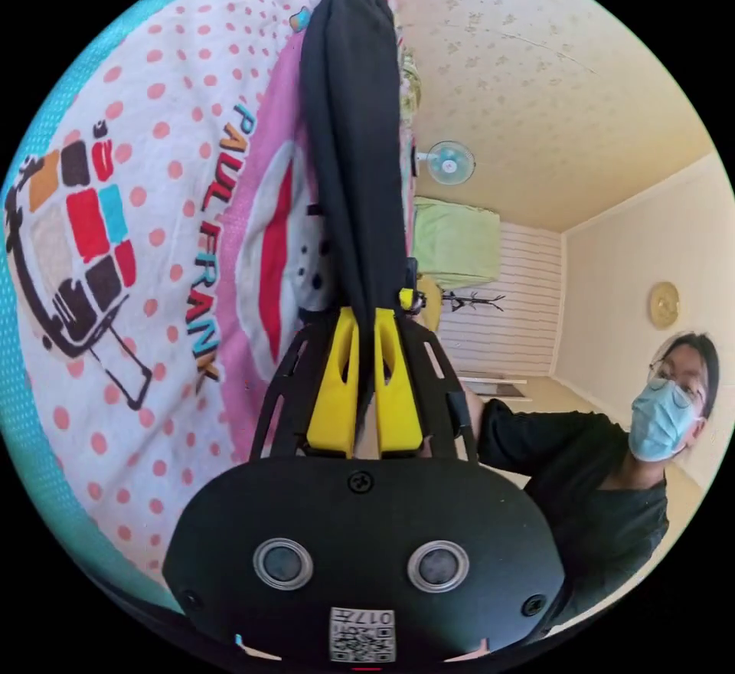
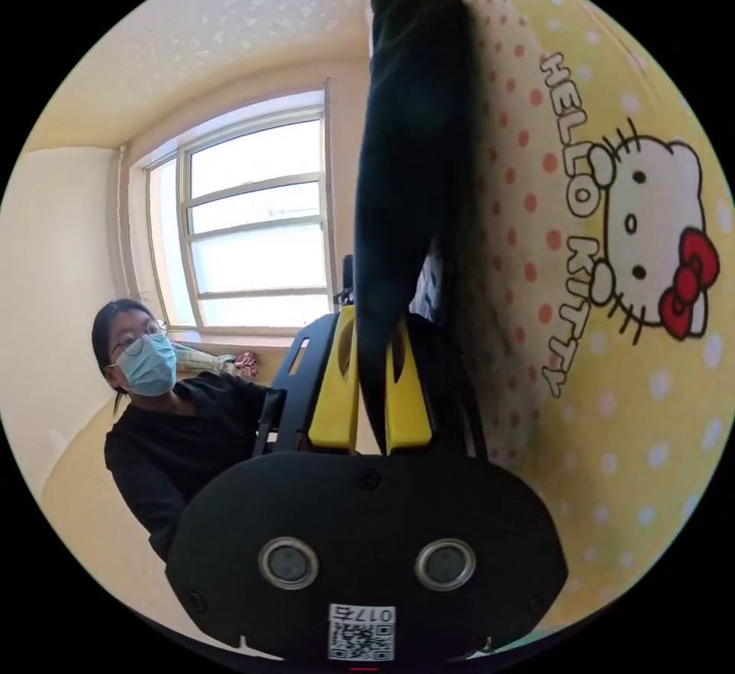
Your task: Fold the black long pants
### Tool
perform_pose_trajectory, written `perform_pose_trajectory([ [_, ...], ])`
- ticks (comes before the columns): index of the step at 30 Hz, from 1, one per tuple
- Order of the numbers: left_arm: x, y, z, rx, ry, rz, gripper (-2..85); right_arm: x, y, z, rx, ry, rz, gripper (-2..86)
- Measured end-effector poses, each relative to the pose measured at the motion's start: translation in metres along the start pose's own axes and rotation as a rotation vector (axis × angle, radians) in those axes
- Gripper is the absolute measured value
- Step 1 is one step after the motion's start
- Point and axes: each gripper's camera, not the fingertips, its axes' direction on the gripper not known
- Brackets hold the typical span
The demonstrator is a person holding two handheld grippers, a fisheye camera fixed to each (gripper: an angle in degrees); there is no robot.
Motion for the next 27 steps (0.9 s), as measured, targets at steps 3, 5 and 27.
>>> perform_pose_trajectory([
  [3,0.055,0.033,-0.01,0.008,0.109,0.171,2.9,-0.058,0.037,-0.014,0.063,-0.075,-0.146,0.6],
  [5,0.115,0.064,-0.011,-0.006,0.154,0.317,2.8,-0.119,0.07,-0.012,0.051,-0.077,-0.273,-0.1],
  [27,0.314,0.02,0.059,0.177,-0.104,0.437,3.1,-0.322,0.044,-0.044,0.141,0.351,-0.419,-0.5],
])
